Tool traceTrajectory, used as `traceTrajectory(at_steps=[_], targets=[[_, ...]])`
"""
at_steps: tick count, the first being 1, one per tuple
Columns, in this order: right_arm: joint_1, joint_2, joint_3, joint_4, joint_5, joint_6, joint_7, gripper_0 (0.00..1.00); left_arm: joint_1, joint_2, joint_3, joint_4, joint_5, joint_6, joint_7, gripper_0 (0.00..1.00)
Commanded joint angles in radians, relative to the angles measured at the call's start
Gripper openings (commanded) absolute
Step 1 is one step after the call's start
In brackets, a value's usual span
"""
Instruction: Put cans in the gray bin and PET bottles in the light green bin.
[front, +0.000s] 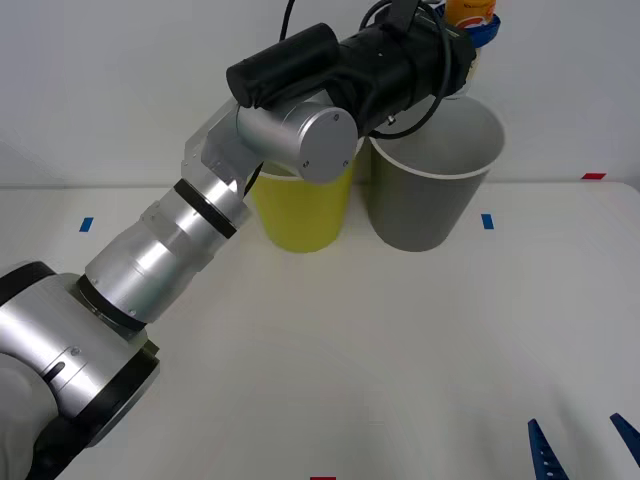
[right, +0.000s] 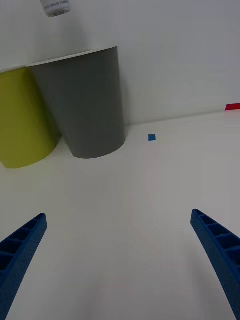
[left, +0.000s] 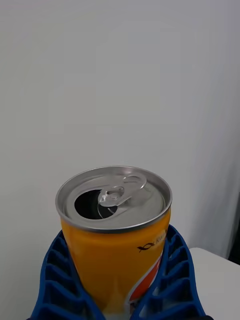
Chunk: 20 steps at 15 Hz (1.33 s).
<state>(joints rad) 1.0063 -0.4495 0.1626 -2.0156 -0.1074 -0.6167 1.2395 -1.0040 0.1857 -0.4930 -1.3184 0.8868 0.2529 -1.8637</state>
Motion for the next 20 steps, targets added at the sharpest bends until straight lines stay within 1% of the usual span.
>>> traceTrajectory(at_steps=[1,5,6,7,8,15,20], targets=[[0.000,0.000,0.000,0.000,0.000,0.000,0.000,1.00,-0.001,0.000,-0.001,0.001,0.000,0.000,0.000,0.00],[0.000,0.000,0.000,0.000,0.000,0.000,0.000,1.00,0.001,-0.005,0.001,0.001,0.000,0.000,0.001,0.00],[0.000,0.000,0.000,0.000,0.000,0.000,0.000,1.00,-0.001,-0.006,0.001,0.001,0.000,0.000,0.006,0.03],[0.000,0.000,0.000,0.000,0.000,0.000,0.000,1.00,-0.001,-0.008,-0.001,0.002,0.000,0.000,0.008,0.81],[0.000,0.000,0.000,0.000,0.000,0.000,0.000,1.00,0.001,-0.008,0.001,0.002,0.000,0.000,0.009,1.00],[0.000,0.000,0.000,0.000,0.000,0.000,0.000,1.00,0.001,0.008,0.001,0.002,0.000,-0.057,0.034,1.00],[0.000,0.000,0.000,0.000,0.000,0.000,0.000,1.00,-0.001,0.009,0.001,0.002,0.000,-0.060,0.040,1.00]])
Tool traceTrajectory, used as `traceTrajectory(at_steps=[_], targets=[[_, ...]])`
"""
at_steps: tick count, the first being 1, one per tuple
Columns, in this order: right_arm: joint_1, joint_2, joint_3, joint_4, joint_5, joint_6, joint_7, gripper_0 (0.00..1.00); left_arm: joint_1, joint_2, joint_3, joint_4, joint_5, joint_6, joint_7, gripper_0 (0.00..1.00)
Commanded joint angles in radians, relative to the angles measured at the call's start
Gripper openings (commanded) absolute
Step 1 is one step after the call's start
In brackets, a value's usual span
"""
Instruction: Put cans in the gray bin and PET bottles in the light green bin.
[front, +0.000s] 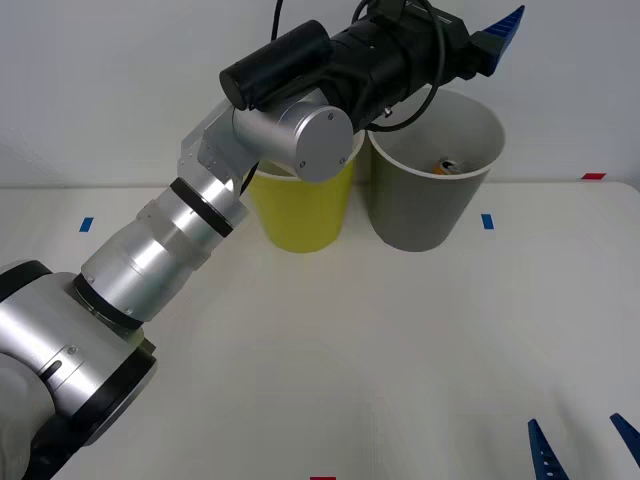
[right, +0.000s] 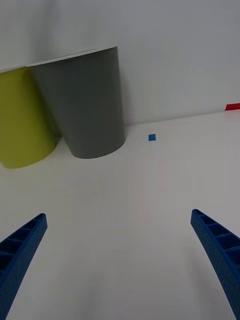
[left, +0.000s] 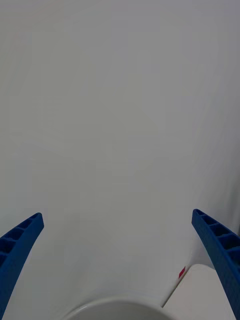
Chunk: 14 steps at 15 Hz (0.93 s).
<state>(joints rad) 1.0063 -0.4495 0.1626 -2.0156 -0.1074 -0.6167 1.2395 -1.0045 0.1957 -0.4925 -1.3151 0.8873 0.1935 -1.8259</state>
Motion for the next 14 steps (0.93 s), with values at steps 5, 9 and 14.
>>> traceTrajectory(at_steps=[5,9,14], targets=[[0.000,0.000,0.000,0.000,0.000,0.000,0.000,1.00,0.000,0.007,0.000,-0.016,0.001,-0.003,0.002,1.00],[0.000,0.000,0.000,0.000,0.000,0.000,0.000,1.00,0.001,0.122,0.029,-0.179,0.033,0.233,0.016,1.00],[0.000,0.000,0.000,0.000,0.000,0.000,0.000,1.00,0.100,0.255,0.104,-0.369,0.048,0.339,0.025,1.00]])
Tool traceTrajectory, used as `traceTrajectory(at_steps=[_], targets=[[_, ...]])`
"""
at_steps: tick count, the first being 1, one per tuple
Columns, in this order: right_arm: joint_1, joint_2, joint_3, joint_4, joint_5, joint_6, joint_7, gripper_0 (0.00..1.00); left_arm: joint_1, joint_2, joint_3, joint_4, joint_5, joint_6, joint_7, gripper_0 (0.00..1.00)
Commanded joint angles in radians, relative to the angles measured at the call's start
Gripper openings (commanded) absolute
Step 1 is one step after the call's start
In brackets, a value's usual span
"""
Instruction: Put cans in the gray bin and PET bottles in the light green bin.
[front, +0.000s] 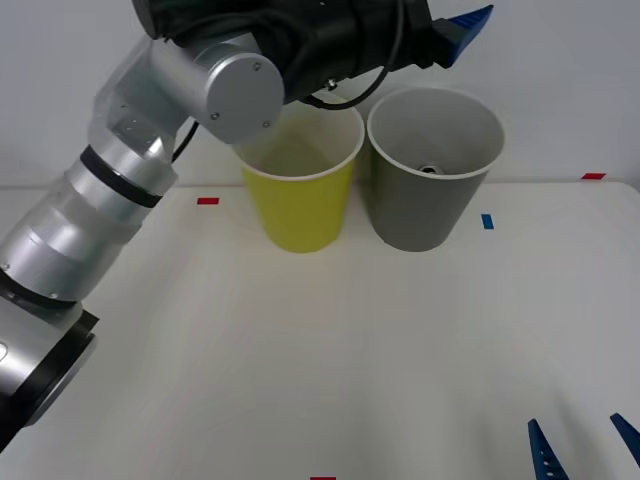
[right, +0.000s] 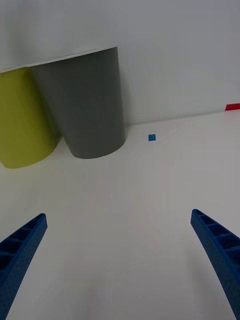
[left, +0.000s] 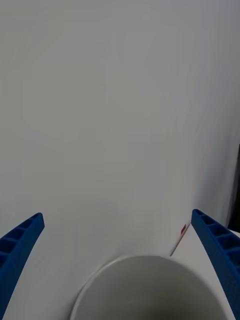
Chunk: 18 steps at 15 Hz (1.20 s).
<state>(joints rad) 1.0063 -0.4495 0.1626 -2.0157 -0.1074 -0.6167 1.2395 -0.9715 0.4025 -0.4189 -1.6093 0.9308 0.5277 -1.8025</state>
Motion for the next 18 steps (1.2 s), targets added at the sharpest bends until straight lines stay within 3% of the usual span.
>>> traceTrajectory(at_steps=[1,6,12,15,18], targets=[[0.000,0.000,0.000,0.000,0.000,0.000,0.000,1.00,0.114,0.082,0.058,-0.126,0.003,0.006,-0.001,1.00],[0.000,0.000,0.000,0.000,0.000,0.000,0.000,1.00,0.341,0.154,0.193,-0.327,-0.003,0.006,-0.003,1.00],[0.000,0.000,0.000,0.000,0.000,0.000,0.000,1.00,0.724,0.245,0.331,-0.617,-0.003,0.005,-0.003,1.00],[0.000,0.000,0.000,0.000,0.000,0.000,0.000,1.00,0.899,0.242,0.427,-0.739,-0.004,0.005,-0.006,1.00],[0.000,0.000,0.000,0.000,0.000,0.000,0.000,1.00,1.022,0.194,0.483,-0.811,-0.007,0.005,-0.017,1.00]])
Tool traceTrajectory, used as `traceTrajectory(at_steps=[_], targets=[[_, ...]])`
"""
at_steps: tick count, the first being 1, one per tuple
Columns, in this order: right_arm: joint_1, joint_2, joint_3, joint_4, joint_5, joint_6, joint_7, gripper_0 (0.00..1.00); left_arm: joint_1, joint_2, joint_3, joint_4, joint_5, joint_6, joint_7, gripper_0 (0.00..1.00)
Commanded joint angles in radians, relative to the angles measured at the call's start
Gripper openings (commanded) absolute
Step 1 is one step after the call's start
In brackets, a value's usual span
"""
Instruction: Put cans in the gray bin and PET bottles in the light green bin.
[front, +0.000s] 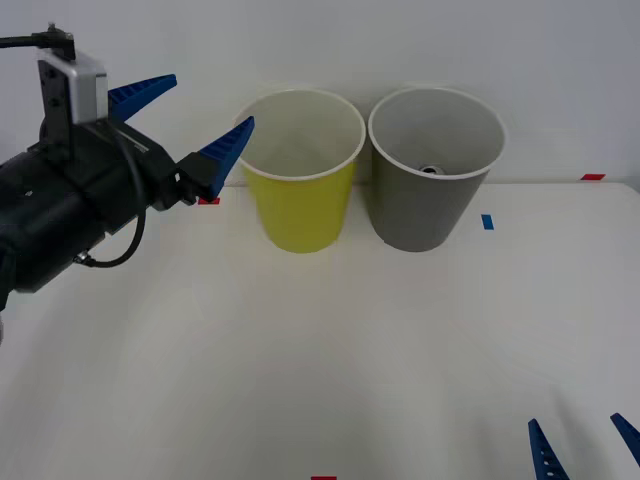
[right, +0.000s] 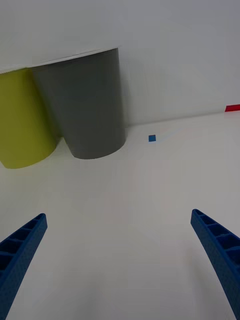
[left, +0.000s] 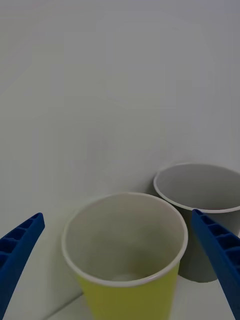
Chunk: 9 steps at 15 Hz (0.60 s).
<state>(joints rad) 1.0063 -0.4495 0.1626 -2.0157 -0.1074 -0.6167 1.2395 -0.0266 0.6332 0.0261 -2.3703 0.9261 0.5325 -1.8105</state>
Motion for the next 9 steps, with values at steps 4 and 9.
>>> traceTrajectory(at_steps=[4,9], targets=[[0.000,0.000,0.000,0.000,0.000,0.000,0.000,1.00,0.249,-0.155,0.058,-0.107,0.025,-0.040,-0.105,1.00],[0.000,0.000,0.000,0.000,0.000,0.000,0.000,1.00,0.430,-0.124,-0.040,-0.096,-0.147,-0.341,-0.144,1.00]])
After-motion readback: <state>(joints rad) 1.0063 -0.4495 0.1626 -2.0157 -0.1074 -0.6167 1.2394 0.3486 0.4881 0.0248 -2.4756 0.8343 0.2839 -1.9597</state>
